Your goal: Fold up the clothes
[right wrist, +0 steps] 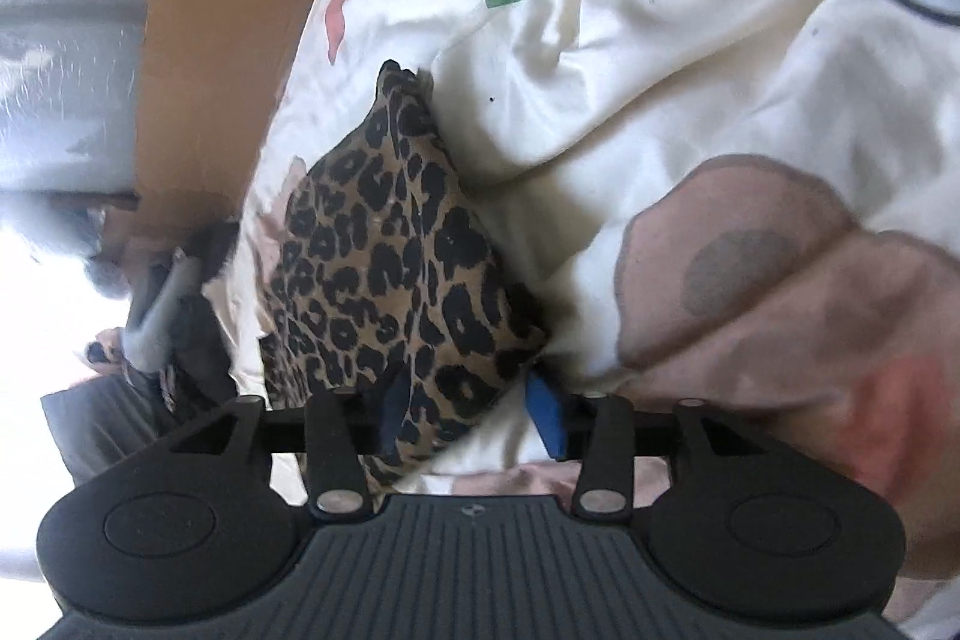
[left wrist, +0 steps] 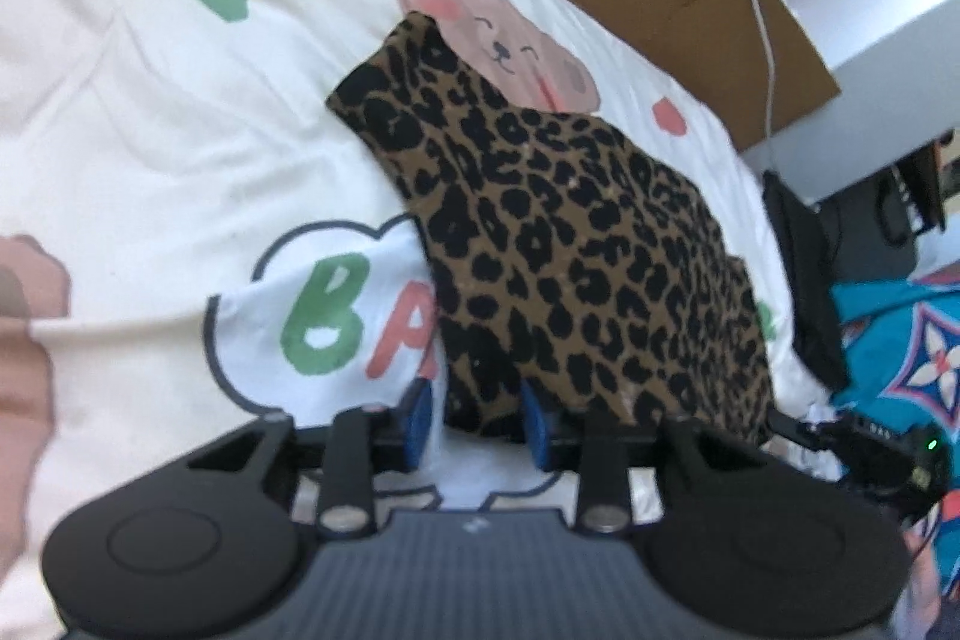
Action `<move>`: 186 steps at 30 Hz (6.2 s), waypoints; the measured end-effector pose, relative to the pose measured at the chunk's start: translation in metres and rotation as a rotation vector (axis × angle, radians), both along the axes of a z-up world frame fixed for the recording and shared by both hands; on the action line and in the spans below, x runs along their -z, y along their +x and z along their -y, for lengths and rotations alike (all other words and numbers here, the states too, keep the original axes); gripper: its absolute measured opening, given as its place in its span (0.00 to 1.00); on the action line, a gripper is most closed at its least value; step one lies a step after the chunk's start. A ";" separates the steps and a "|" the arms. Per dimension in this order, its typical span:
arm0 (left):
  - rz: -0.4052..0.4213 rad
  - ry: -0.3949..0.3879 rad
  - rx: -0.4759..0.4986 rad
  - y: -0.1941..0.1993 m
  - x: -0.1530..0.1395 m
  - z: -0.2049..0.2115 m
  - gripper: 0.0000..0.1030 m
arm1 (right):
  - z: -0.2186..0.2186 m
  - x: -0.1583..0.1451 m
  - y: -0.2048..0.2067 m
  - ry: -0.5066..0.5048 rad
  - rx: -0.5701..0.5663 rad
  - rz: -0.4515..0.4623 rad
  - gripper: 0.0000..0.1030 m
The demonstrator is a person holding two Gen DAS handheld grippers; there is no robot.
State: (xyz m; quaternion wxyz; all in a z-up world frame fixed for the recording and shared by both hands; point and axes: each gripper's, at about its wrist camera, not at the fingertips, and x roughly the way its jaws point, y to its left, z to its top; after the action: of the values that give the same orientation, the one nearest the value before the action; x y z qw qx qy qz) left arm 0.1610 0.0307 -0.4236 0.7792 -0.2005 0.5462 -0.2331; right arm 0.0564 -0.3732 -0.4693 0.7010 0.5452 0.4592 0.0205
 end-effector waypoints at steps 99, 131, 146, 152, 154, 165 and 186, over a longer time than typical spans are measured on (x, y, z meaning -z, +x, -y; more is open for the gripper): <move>-0.053 0.157 0.424 0.095 -0.081 0.155 0.61 | 0.046 -0.056 0.034 -0.279 -0.016 0.043 0.49; -0.061 0.297 0.577 0.180 -0.044 0.249 0.74 | 0.024 -0.011 0.036 -0.173 0.062 0.054 0.56; -0.069 0.254 0.621 0.187 -0.017 0.277 0.71 | 0.030 0.011 0.036 -0.061 0.113 0.070 0.39; -0.073 0.192 0.622 0.188 -0.007 0.276 0.53 | 0.029 0.017 0.040 -0.027 0.112 0.070 0.20; -0.040 0.202 0.635 0.185 -0.011 0.277 0.47 | 0.029 0.017 0.038 -0.005 0.136 0.071 0.09; -0.062 0.153 0.605 0.192 -0.018 0.268 0.57 | 0.034 0.012 0.037 -0.078 0.139 0.102 0.39; -0.108 0.176 0.768 0.190 0.006 0.309 0.69 | 0.020 0.018 0.067 -0.124 0.044 0.084 0.42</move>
State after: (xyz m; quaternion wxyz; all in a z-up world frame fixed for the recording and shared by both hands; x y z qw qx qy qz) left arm 0.3509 -0.2780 -0.4297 0.6199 0.0736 0.6393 -0.4490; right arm 0.1236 -0.3934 -0.4877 0.7524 0.5093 0.4177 -0.0005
